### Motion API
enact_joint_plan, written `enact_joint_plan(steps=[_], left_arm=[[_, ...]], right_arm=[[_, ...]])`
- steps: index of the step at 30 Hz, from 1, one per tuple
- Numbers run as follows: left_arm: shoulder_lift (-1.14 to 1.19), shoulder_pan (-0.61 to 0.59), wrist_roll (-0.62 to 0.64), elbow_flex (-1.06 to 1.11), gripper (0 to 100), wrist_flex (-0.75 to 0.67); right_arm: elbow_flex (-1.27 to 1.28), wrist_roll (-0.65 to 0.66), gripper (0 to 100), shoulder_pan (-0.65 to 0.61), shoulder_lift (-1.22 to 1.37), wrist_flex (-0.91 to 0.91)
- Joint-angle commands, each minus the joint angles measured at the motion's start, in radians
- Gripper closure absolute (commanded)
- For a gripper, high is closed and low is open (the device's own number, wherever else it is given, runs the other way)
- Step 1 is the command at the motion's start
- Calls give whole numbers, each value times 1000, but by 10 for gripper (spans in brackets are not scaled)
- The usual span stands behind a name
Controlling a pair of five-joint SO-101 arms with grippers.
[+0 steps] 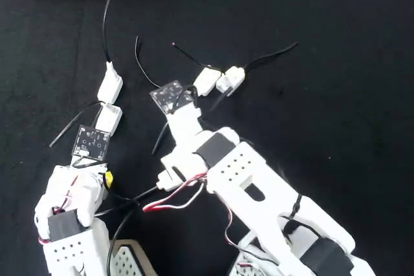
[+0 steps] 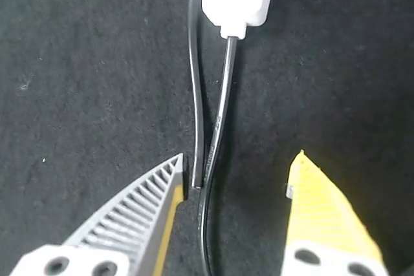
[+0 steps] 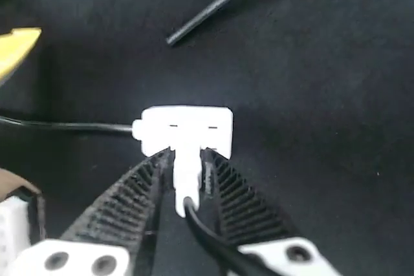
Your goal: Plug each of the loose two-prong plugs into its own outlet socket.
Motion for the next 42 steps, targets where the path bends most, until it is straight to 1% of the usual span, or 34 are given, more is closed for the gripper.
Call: enact_joint_plan(steps=[1, 4, 10, 25, 30, 38, 42], left_arm=[[-5, -5, 6, 2, 744, -18], [-5, -5, 6, 2, 744, -18], [-5, -7, 6, 2, 744, -18], [-5, -10, 6, 4, 744, -15], [-5, -8, 6, 4, 744, -12], [-5, -12, 5, 4, 744, -12], [-5, -12, 5, 4, 744, -12]], right_arm=[[53, 5, 987, 75, -2, -31], [93, 3, 987, 84, 1, -87], [97, 2, 987, 81, 1, -98], [125, 9, 987, -3, 1, -100], [156, 31, 987, 0, 2, -152], [139, 54, 987, 5, 50, -146], [68, 57, 987, 68, 114, -91]])
